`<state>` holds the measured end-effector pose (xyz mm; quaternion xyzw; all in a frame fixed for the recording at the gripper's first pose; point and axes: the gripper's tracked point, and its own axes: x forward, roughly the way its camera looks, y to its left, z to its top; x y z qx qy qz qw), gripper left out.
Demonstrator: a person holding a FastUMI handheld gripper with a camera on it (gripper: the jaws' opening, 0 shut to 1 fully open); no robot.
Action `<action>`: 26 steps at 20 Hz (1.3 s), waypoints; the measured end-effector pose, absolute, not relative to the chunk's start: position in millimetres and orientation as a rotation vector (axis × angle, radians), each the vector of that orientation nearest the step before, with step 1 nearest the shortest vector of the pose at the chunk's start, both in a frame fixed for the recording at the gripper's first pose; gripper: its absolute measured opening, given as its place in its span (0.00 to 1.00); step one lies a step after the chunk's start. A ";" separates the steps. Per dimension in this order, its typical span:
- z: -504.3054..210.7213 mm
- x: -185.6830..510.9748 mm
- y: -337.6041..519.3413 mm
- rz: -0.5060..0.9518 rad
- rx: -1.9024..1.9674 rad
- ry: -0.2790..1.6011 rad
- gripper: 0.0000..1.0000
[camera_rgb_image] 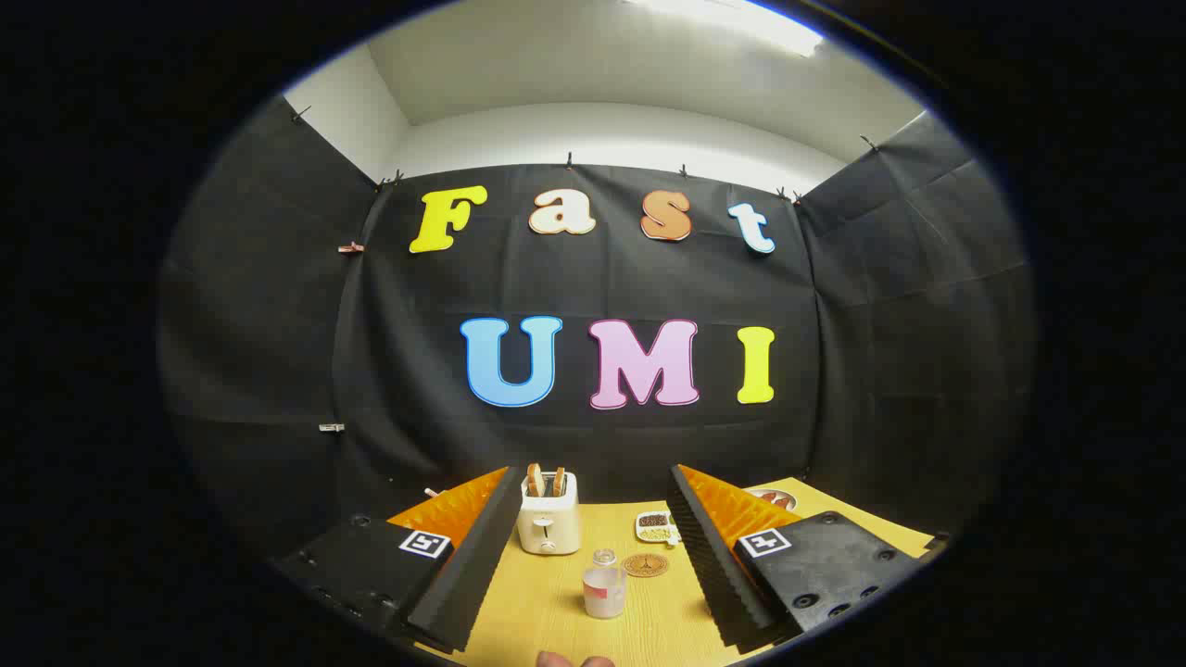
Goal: Take the bottle from table, then pour the juice into the cup, finally place the bottle on the coaster
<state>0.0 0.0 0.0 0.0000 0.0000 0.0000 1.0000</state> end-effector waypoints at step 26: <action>-42.2 17.6 -20.6 -0.063 0.041 0.019 0.98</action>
